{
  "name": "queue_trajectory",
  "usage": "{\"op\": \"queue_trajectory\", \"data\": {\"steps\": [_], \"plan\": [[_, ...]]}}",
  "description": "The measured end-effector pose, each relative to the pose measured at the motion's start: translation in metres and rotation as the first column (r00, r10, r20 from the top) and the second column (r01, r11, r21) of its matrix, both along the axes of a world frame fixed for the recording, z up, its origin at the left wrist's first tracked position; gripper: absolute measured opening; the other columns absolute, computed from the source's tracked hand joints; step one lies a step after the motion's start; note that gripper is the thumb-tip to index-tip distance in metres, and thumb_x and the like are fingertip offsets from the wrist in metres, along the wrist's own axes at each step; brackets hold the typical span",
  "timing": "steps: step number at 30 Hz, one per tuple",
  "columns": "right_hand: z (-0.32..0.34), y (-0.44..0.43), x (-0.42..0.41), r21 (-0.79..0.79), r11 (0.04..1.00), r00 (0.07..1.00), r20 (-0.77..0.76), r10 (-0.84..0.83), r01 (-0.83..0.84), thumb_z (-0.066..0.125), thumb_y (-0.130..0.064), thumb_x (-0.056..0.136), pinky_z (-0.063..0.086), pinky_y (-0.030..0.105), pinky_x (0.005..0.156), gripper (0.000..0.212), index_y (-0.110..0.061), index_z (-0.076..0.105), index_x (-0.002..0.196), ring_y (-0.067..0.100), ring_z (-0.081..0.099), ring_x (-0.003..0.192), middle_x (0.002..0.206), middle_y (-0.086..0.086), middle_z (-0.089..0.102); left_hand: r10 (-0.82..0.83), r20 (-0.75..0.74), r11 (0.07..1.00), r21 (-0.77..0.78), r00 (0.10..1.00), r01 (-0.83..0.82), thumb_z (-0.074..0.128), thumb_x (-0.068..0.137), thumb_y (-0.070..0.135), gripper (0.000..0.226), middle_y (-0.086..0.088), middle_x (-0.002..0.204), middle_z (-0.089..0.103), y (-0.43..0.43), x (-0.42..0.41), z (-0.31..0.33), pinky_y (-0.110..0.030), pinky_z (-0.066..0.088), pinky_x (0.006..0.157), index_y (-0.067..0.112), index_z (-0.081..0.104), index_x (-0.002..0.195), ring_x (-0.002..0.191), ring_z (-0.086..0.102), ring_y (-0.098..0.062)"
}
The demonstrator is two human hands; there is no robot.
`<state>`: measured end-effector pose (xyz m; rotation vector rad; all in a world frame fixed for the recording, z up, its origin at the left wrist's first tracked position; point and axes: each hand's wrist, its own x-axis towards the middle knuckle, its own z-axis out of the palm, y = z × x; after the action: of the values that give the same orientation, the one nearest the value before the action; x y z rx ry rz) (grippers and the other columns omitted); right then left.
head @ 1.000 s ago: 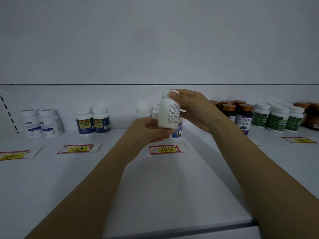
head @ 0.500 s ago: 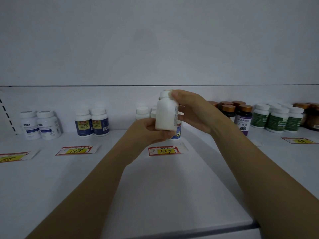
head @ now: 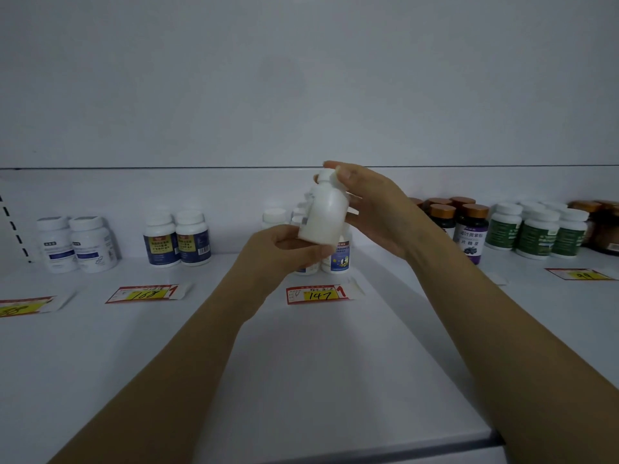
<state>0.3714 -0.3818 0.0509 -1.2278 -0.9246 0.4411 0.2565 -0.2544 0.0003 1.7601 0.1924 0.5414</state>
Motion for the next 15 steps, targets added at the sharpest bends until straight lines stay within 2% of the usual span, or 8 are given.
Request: {"op": "queue_trajectory", "data": {"steps": [2,4,6,8,11,15], "plan": [[-0.0008,0.0039,-0.0011,-0.052,0.992,0.992,0.057,-0.111,0.114,0.063,-0.031,0.087,0.054,0.033,0.091,0.035,-0.013,0.062,0.117,0.02,0.063,0.106,0.117,0.008,0.066,0.034,0.017,0.999,0.042,0.999,-0.034,0.079,0.071,0.022,0.03,0.014,0.088,0.07,-0.0001,0.0005,0.0004,-0.011,0.049,0.063,0.026,0.063,0.097,0.078,0.067,0.003],[-0.0021,0.0054,0.0003,-0.061,0.982,0.982,0.065,-0.175,0.179,0.067,-0.029,0.086,0.056,0.032,0.086,0.034,-0.009,0.063,0.113,0.02,0.066,0.098,0.107,0.007,0.068,0.039,0.009,0.997,0.062,0.999,-0.039,0.079,0.072,0.023,0.032,0.016,0.086,0.068,-0.0008,0.0014,0.0003,-0.008,0.047,0.056,0.026,0.06,0.097,0.072,0.065,0.006],[-0.0021,0.0036,0.003,-0.046,0.983,0.984,0.022,-0.175,0.176,0.068,-0.024,0.086,0.057,0.033,0.085,0.031,-0.007,0.064,0.112,0.021,0.067,0.094,0.102,0.006,0.068,0.025,-0.025,0.999,0.032,0.999,-0.024,0.077,0.074,0.024,0.029,0.016,0.089,0.067,-0.001,0.0016,0.0006,-0.012,0.049,0.063,0.028,0.058,0.096,0.079,0.065,0.002],[-0.0004,0.0008,0.0038,-0.015,0.992,0.991,-0.042,-0.129,0.128,0.065,-0.017,0.088,0.056,0.033,0.086,0.025,-0.008,0.062,0.112,0.02,0.066,0.092,0.101,0.006,0.068,-0.023,-0.04,1.0,-0.019,0.999,0.022,0.076,0.075,0.023,0.029,0.009,0.097,0.071,-0.0006,0.0018,0.0007,-0.021,0.054,0.076,0.026,0.063,0.1,0.089,0.068,-0.006],[0.0011,-0.0013,0.0024,0.044,0.998,0.993,-0.111,-0.045,0.051,0.057,-0.012,0.093,0.054,0.037,0.092,0.024,-0.009,0.059,0.116,0.022,0.063,0.097,0.104,0.008,0.066,-0.041,-0.007,0.999,-0.024,0.999,0.041,0.077,0.073,0.019,0.029,0.007,0.098,0.073,-0.0015,-0.0008,0.0014,-0.025,0.054,0.082,0.027,0.066,0.099,0.092,0.069,-0.009],[0.0021,-0.0033,-0.0004,0.03,0.998,0.99,-0.126,0.059,-0.056,0.051,-0.017,0.094,0.049,0.042,0.098,0.031,-0.01,0.055,0.124,0.024,0.059,0.108,0.127,0.014,0.06,0.0,0.013,1.0,0.011,1.0,0.0,0.077,0.072,0.018,0.041,0.004,0.104,0.072,-0.0028,-0.0023,0.003,-0.028,0.054,0.085,0.021,0.064,0.11,0.094,0.068,-0.011]]}}
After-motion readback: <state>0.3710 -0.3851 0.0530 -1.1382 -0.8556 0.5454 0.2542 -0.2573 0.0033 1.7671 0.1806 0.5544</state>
